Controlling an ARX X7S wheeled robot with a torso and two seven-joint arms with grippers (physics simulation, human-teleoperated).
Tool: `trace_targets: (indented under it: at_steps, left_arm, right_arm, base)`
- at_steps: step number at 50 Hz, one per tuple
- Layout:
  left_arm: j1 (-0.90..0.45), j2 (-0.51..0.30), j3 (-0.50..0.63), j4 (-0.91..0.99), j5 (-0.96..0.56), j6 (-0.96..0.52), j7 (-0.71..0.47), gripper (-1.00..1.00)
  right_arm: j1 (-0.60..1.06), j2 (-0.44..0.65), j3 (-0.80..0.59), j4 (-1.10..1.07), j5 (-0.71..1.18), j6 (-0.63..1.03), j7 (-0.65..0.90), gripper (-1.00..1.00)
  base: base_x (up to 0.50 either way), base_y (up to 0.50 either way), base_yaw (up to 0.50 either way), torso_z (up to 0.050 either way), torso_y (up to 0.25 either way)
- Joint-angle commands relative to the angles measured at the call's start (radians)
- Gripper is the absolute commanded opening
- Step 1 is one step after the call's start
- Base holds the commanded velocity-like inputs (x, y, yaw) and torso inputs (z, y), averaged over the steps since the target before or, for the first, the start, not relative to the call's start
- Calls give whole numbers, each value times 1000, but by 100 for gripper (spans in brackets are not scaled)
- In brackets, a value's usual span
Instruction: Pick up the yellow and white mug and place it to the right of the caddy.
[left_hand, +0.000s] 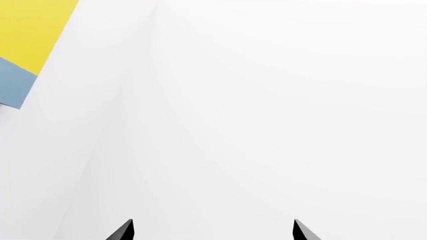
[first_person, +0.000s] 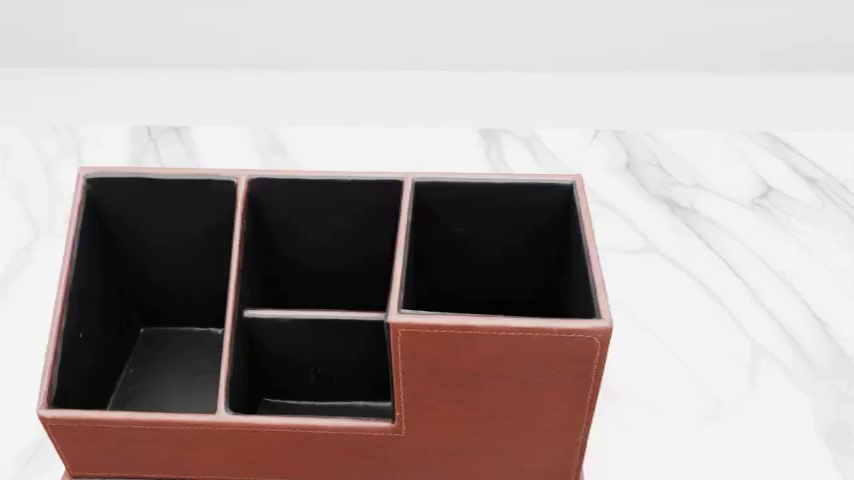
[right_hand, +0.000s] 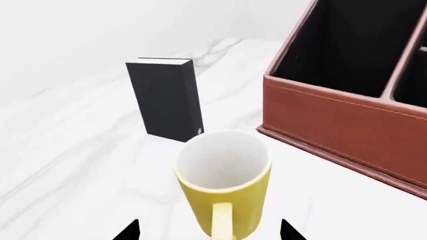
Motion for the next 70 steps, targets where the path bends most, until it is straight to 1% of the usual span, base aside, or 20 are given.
trace_targets:
  at_steps: [1, 12, 18, 25, 37, 41, 50, 62, 70]
  left_arm:
    - [0, 0, 6, 0, 6, 2, -1, 100]
    - [0, 0, 12, 0, 12, 3, -3, 100]
    - [0, 0, 14, 0, 12, 2, -3, 100]
    - [0, 0, 25, 0, 21, 4, -6, 100]
    - [0, 0, 63, 0, 56, 11, -15, 100]
    - [0, 0, 53, 0, 48, 9, -14, 100]
    - [0, 0, 86, 0, 79, 15, -24, 100]
    - [0, 0, 61, 0, 57, 13, -17, 100]
    - [0, 0, 75, 0, 70, 16, -21, 100]
  right_arm:
    - [-34, -17, 11, 94, -13, -46, -48, 100]
    - [-42, -22, 24, 132, -4, -57, -71, 100]
    - [-62, -33, 42, 203, -6, -105, -112, 100]
    - [-61, -42, 41, 224, -14, -96, -118, 100]
    - [-75, -87, 58, 331, 1, -108, -171, 100]
    - [-77, -97, 56, 345, -3, -105, -181, 100]
    - [-83, -116, 64, 389, 12, -115, -230, 100]
    - [-93, -152, 83, 468, 28, -137, -293, 100]
    - [-98, -180, 78, 518, 9, -140, -321, 100]
  base:
    - [0, 0, 0, 0, 0]
    - [0, 0, 0, 0, 0]
    - [0, 0, 0, 0, 0]
    - [0, 0, 0, 0, 0]
    - [0, 0, 0, 0, 0]
    - [0, 0, 0, 0, 0]
    - [0, 0, 0, 0, 0]
    - [0, 0, 0, 0, 0]
    - [0, 0, 0, 0, 0]
